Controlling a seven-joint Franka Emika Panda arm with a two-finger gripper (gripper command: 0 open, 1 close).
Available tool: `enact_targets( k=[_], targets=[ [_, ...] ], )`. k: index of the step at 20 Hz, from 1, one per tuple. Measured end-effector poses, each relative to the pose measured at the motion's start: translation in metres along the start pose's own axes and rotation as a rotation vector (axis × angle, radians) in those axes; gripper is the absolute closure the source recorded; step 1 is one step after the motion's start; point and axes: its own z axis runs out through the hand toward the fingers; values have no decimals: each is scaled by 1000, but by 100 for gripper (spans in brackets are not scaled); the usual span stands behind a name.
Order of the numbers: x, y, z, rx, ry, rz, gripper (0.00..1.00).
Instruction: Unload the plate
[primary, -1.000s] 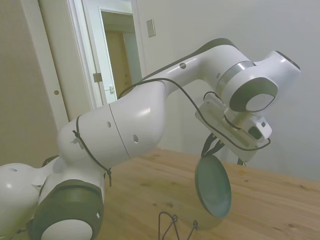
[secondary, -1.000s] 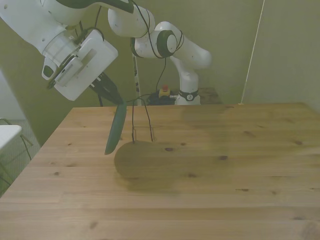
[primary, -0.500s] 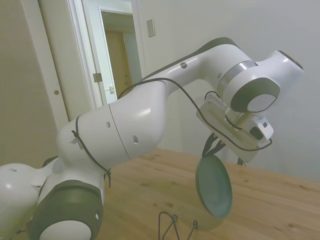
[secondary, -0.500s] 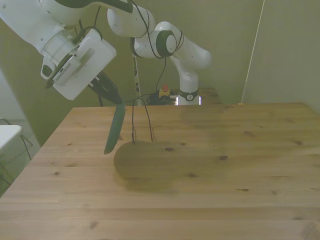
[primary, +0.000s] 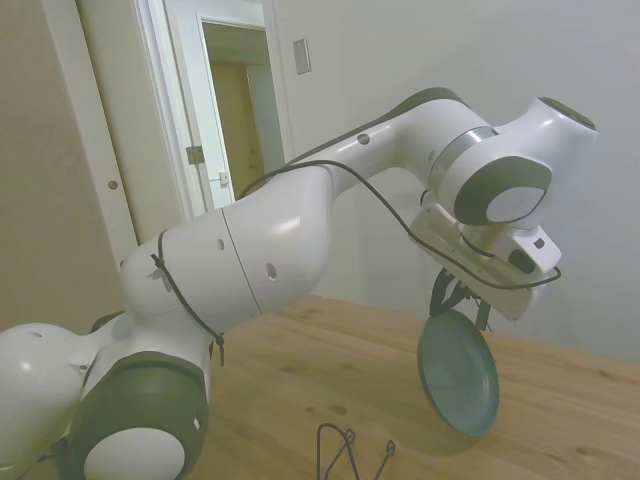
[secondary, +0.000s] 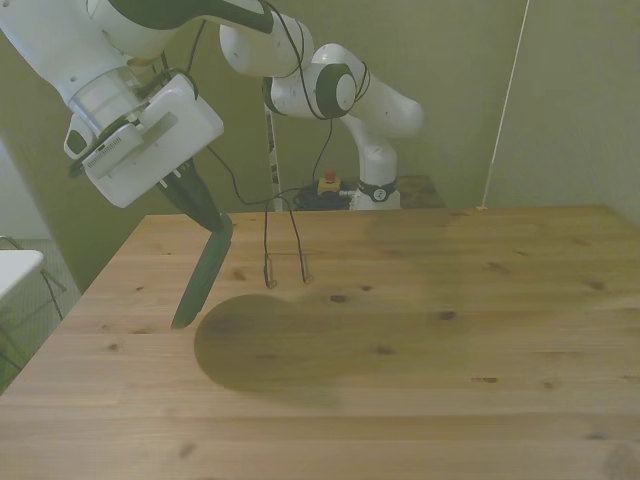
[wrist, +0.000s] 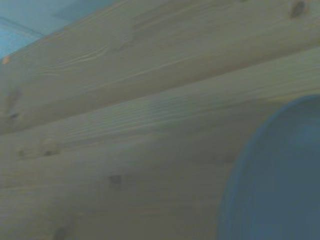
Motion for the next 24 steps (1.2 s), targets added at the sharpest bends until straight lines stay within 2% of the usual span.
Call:
enact_targets(
  k=[4, 11, 17, 24],
  targets=[
    [10, -8, 25, -80, 37, 10, 100],
    [36, -9, 65, -127, 85, 22, 100],
    [46, -10, 100, -193, 78, 26, 100],
    [69, 4, 131, -264, 124, 19, 100]
  ],
)
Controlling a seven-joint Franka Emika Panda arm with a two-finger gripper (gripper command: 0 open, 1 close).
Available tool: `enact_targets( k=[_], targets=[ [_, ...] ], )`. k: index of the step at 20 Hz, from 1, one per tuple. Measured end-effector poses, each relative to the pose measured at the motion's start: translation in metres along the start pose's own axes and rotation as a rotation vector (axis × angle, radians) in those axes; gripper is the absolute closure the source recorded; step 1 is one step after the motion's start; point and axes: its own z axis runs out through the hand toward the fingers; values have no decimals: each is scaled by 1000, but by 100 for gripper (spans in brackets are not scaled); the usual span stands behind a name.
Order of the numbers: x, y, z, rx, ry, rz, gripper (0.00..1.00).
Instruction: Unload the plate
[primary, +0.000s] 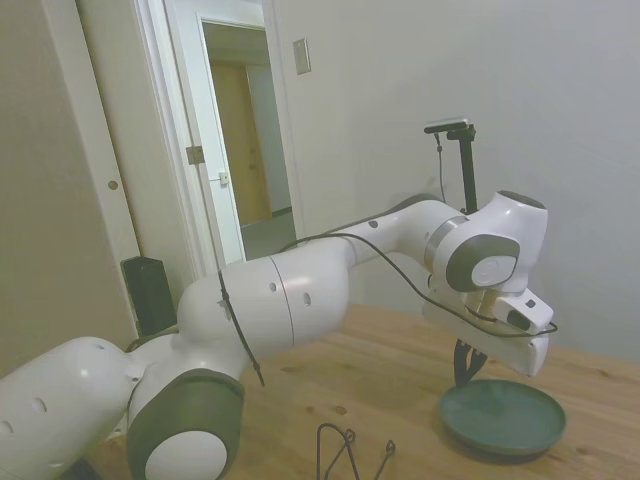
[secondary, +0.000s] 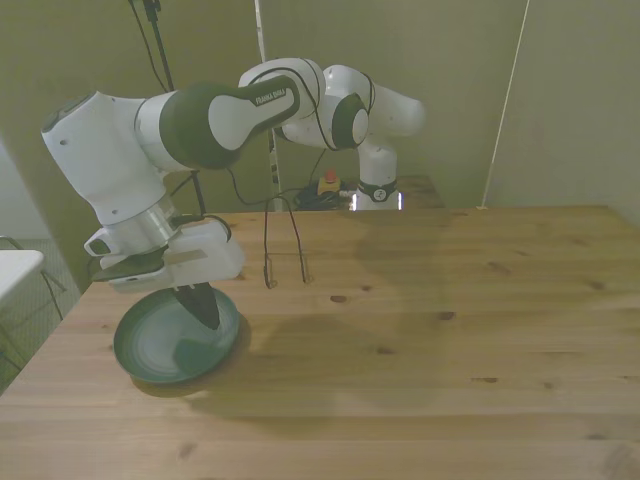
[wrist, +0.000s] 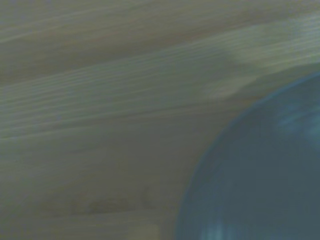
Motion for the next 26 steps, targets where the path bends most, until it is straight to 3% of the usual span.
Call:
enact_targets(
  k=[7, 13, 14, 20, 26],
  targets=[
    [1, 0, 0, 13, 6, -8, 100],
    [-17, -6, -43, 107, -16, -33, 100],
    [-21, -7, -52, 122, -22, -39, 0],
    [-48, -3, -99, 162, -63, -68, 0],
    [-56, 2, -112, 161, -87, -72, 0]
  ],
)
